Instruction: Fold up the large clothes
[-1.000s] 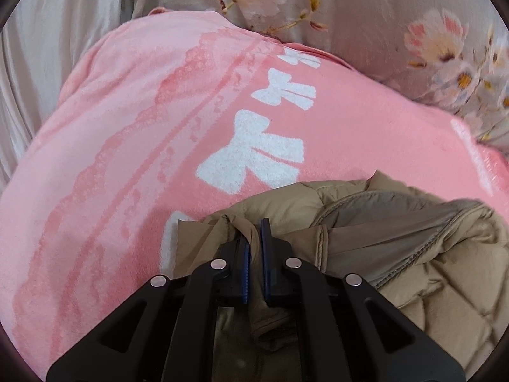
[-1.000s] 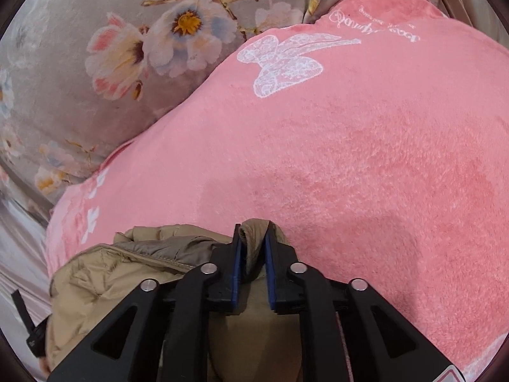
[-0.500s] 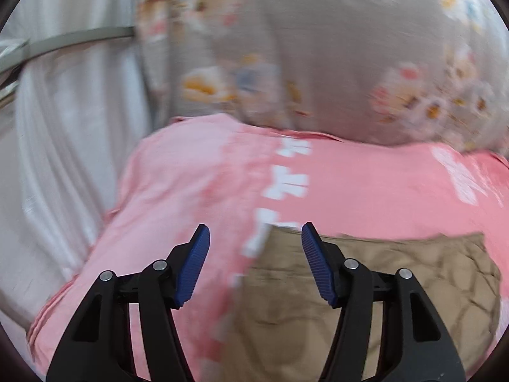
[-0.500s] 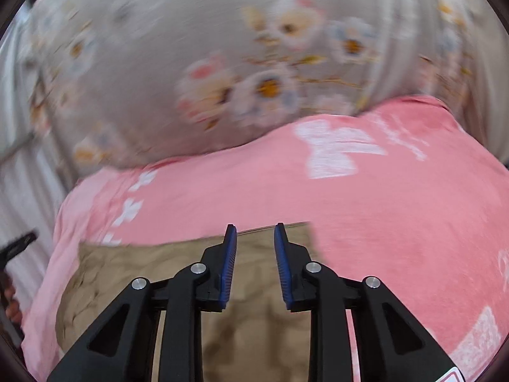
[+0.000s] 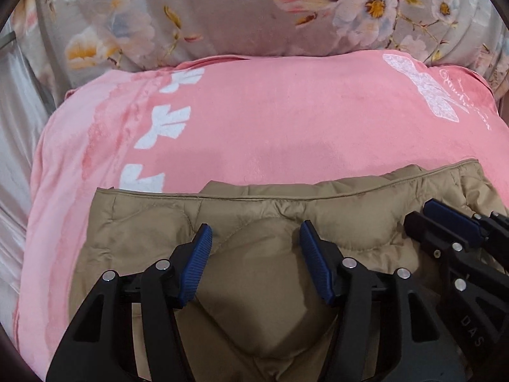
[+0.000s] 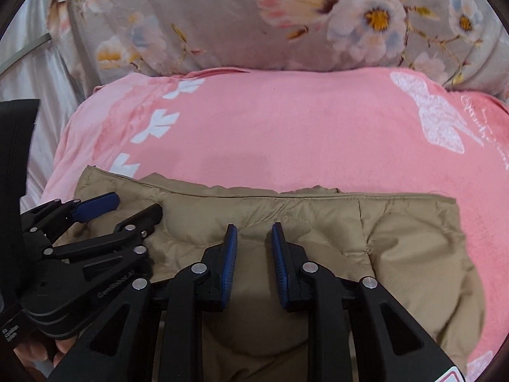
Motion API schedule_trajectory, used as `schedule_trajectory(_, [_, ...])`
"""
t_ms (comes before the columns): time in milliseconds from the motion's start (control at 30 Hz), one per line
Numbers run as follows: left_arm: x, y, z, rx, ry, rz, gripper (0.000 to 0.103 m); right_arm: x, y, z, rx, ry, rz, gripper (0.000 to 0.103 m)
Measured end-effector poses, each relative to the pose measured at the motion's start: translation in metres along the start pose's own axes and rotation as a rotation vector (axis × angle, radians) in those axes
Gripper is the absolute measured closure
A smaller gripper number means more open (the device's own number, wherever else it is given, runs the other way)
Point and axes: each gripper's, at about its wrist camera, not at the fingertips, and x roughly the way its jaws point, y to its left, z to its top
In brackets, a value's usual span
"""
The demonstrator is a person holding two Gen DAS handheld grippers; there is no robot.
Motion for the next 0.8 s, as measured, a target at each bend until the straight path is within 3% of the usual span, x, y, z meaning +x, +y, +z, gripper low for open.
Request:
schedule_trajectory(333, [0.022, 0.012, 0.000, -0.055, -0.018, -0.003, 0.045, 0.032, -0.007, -0.001, 0.031, 0.014, 0.006, 0.086])
schedule_trajectory(800, [0.031, 0.006, -0.009, -0.063, -0.061, 0.038, 0.043, 0.040, -0.003, -0.007, 0.009, -0.006, -0.023, 0.086])
